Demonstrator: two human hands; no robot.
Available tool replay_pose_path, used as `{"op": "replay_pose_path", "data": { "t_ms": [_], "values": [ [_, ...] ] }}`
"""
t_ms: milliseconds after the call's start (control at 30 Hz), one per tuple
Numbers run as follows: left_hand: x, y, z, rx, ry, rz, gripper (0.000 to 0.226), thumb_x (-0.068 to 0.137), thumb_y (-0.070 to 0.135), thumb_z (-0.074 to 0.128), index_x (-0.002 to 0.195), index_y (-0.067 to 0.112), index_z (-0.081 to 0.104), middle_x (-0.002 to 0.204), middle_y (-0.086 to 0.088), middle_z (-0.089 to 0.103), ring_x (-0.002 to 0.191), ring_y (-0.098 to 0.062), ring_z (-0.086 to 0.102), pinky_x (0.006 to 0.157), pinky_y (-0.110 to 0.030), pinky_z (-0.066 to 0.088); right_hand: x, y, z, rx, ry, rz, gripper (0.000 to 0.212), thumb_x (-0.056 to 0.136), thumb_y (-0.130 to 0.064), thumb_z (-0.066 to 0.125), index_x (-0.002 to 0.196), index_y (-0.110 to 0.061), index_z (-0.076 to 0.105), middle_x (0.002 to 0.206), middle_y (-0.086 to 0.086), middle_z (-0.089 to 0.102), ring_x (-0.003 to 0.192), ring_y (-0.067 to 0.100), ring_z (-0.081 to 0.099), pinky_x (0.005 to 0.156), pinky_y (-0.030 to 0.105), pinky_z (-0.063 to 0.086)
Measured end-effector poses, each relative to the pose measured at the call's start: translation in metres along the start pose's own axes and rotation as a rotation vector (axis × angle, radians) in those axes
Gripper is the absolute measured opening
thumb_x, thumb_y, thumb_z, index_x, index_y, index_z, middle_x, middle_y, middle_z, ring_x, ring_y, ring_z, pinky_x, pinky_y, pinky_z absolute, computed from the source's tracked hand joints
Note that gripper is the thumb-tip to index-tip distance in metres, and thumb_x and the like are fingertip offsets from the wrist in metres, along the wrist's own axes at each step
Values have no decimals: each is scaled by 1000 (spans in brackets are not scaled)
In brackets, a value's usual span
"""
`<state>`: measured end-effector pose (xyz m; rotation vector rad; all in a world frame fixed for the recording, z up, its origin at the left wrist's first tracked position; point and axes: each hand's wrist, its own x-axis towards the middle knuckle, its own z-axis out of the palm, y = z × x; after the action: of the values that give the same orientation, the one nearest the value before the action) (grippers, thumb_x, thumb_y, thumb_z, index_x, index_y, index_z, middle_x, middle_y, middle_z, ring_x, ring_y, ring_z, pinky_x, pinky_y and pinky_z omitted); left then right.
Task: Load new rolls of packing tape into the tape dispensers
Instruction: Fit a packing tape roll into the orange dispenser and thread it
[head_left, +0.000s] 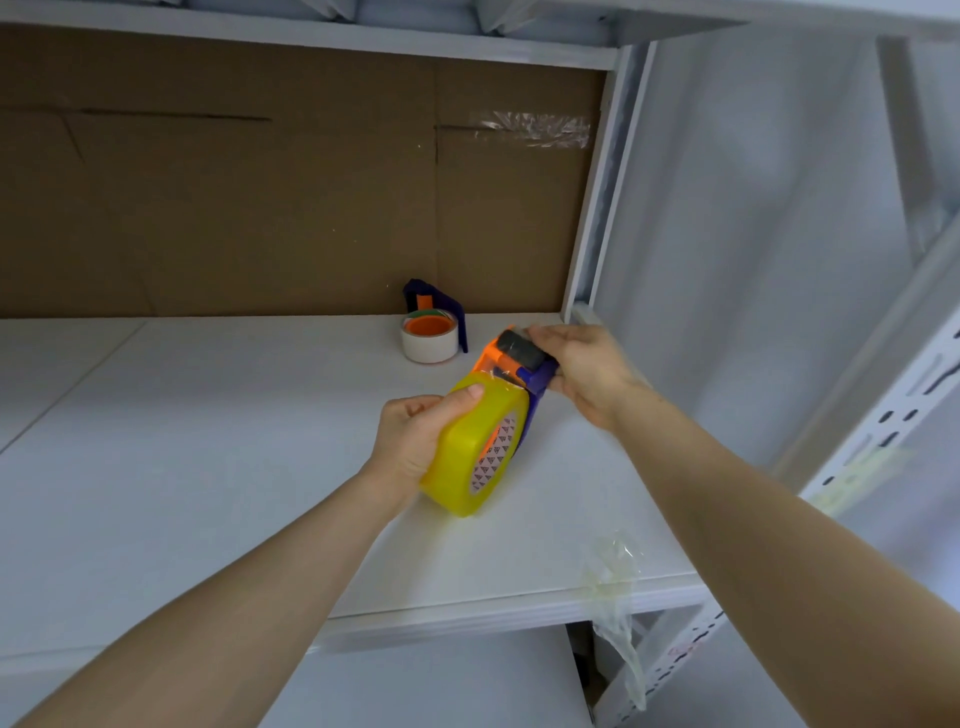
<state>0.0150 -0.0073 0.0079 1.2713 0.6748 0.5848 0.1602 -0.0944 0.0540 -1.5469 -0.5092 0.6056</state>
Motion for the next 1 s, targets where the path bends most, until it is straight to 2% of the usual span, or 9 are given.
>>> {"op": "replay_pose_path", "data": {
  "t_ms": [100,200,400,500,600,733,800,867,1000],
  "values": [
    [1,-1,2,27,-9,13,20,76,30,73,74,11,68,61,3,71,61,-15,68,64,-29,57,2,-5,1,-28,55,20,10,92,-14,58,95,-6,63,91,11,66,84,22,64,78,37,56],
    [1,-1,3,32,-21,28,20,77,29,73,73,10,68,60,3,71,56,-12,68,61,-28,56,4,-7,7,-144,42,15,19,91,-28,60,77,-15,61,83,8,67,81,20,64,80,38,55],
    [0,-3,4,25,8,5,20,77,31,73,71,13,65,58,5,69,51,-8,66,54,-23,55,3,-2,13,-102,21,16,21,96,-25,51,77,-16,57,80,7,64,79,20,61,82,38,52],
    [-3,2,5,-39,43,-38,28,75,33,74,81,7,65,76,-6,71,64,-18,68,62,-28,57,4,-2,18,-23,111,53,16,96,-22,47,84,-16,56,93,11,64,90,25,62,90,41,50],
    [-1,14,-3,-232,114,-100,44,73,41,75,101,8,67,93,-12,72,84,-28,70,76,-39,58,-4,-4,29,-78,233,-68,12,94,-21,43,89,-18,53,95,6,56,92,22,54,97,43,45],
    [3,29,-24,-434,55,-66,44,87,45,59,118,14,63,116,-17,66,106,-33,64,95,-48,49,-39,0,65,-251,-44,-239,25,98,-36,40,94,-20,57,94,0,62,89,14,57,76,26,46],
    [-3,35,-37,-488,50,-67,49,93,47,46,125,12,58,115,-16,65,102,-30,63,90,-42,51,-50,9,85,-386,-238,-284,40,97,-49,34,118,-22,56,115,1,61,108,18,56,90,31,46],
    [-11,38,-52,-558,61,-77,52,94,51,39,124,12,58,113,-15,63,99,-28,61,89,-41,48,-59,18,104,-478,-400,-327,52,96,-53,29,137,-24,43,134,2,53,122,20,50,101,33,41],
    [-33,37,-87,-643,122,-66,63,94,55,27,130,11,52,114,-15,60,100,-29,57,93,-40,43,-79,28,145,-526,-490,-447,52,99,-46,25,141,-19,38,135,3,51,122,19,49,90,22,40]
  ]
}}
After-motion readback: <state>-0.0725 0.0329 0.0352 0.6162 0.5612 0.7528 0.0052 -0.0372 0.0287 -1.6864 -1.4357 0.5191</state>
